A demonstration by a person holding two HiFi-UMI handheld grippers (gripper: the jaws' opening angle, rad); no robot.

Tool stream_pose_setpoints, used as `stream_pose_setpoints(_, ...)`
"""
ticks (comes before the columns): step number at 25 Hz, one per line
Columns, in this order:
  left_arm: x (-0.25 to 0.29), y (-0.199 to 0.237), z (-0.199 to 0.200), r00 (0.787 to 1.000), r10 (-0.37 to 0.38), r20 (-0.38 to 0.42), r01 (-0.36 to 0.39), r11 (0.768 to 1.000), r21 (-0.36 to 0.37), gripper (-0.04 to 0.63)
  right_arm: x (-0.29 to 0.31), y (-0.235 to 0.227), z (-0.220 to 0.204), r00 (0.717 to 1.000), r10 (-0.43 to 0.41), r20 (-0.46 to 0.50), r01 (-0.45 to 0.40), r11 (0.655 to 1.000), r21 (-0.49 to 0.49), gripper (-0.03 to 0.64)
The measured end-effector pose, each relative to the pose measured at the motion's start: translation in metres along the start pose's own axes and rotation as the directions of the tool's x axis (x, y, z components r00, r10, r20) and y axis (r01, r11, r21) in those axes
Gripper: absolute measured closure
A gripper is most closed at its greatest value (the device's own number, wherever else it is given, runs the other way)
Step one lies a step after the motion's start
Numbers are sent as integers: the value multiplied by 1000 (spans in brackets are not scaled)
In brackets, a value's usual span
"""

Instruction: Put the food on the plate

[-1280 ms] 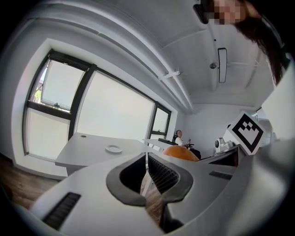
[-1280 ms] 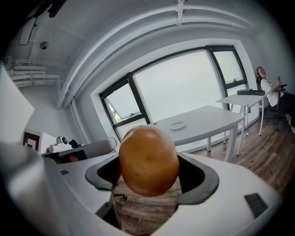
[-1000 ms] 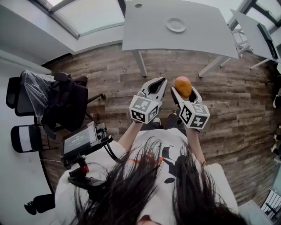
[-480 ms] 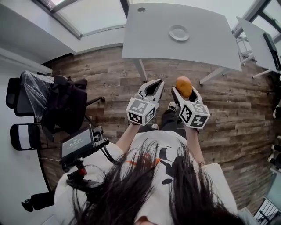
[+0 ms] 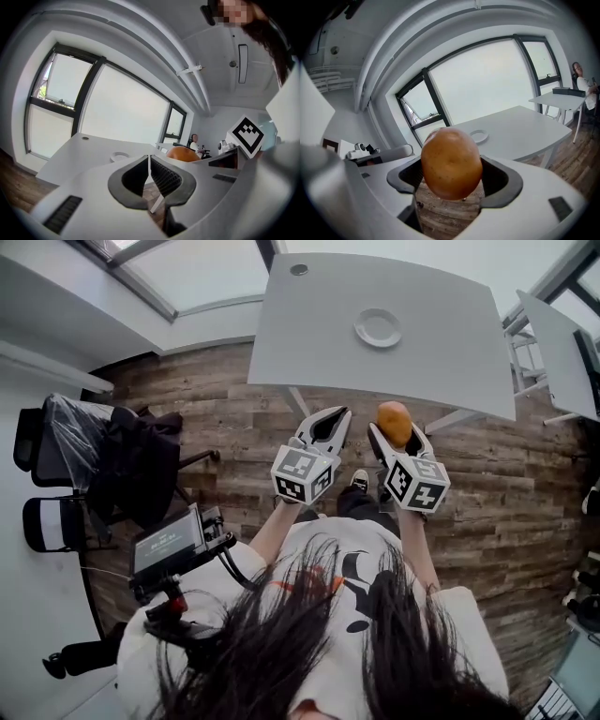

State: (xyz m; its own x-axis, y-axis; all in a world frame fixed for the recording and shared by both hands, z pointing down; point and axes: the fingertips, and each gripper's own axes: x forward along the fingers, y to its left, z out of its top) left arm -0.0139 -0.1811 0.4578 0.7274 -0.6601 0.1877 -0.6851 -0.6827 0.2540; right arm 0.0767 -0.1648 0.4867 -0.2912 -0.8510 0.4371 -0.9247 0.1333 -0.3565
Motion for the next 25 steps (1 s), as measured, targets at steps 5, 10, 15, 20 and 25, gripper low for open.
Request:
stream_pose_setpoints(5,48,0,2,1000,13,-24,-13,1000,-3,589,23,-39,18,1000,16,-19,-16,1000,18,241)
stream_pose_setpoints(10,85,2,6,999,29,-34,-29,1000,-3,589,43,-65,37,999,37,-24,-37,999,24,241)
stream_pose_setpoints(15,109,2,7,999,41,-30,-41,999,-9,589,57,-81,48,998,56,-27,-55,998,20,241)
stream_pose_setpoints(20,121,2,10,999,32,-40,-31,999,8,589,68,-91,52,998,60,-32,-59,998,37,242)
stream_pose_setpoints(25,130,13,15,998,41,-44,-41,999,8,589,81,-93,60,997,65,-33,-64,997,50,241)
